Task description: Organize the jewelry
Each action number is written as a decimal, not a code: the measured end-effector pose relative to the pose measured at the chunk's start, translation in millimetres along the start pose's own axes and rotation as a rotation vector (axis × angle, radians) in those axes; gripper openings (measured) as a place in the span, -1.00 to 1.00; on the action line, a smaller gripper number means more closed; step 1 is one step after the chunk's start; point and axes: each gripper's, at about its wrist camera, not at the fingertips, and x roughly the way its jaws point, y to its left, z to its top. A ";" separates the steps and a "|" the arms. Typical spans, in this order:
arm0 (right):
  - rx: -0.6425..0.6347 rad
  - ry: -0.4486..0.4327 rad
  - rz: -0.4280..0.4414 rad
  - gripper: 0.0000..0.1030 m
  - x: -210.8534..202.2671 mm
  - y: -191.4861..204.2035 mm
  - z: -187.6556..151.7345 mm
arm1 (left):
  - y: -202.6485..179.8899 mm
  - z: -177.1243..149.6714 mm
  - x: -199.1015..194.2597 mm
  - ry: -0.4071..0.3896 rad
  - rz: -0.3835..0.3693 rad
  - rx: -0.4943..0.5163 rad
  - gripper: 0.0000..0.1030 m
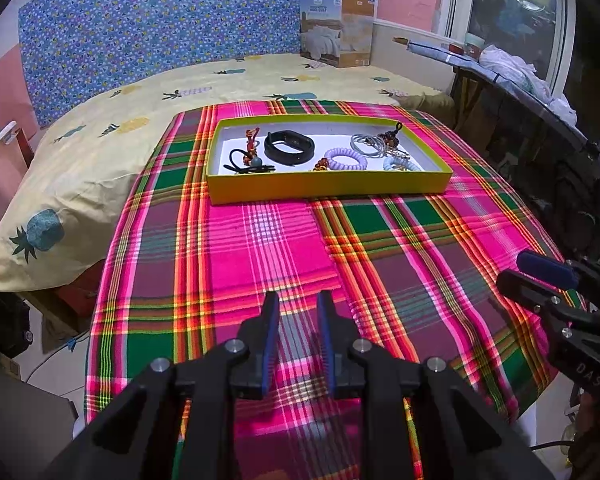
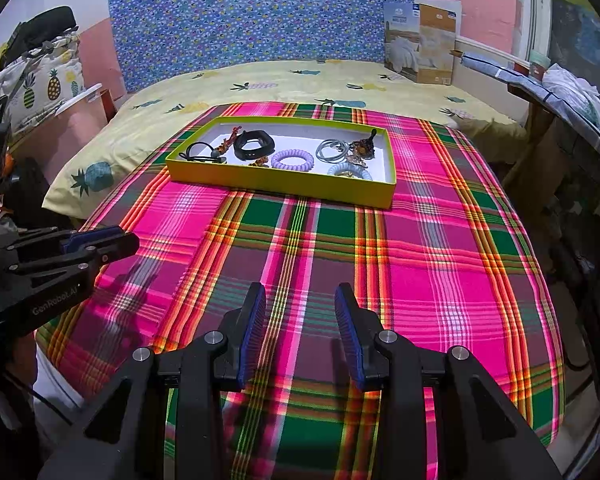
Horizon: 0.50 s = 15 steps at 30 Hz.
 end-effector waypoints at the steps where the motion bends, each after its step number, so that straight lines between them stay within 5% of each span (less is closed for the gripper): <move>1: 0.001 0.000 0.000 -0.29 -0.4 0.0 0.0 | -1.1 -0.5 0.3 0.001 0.001 0.000 -0.61; 15: -0.002 -0.003 -0.001 -0.29 -0.1 1.5 0.5 | -3.2 -2.1 -0.3 0.006 0.027 0.011 -0.61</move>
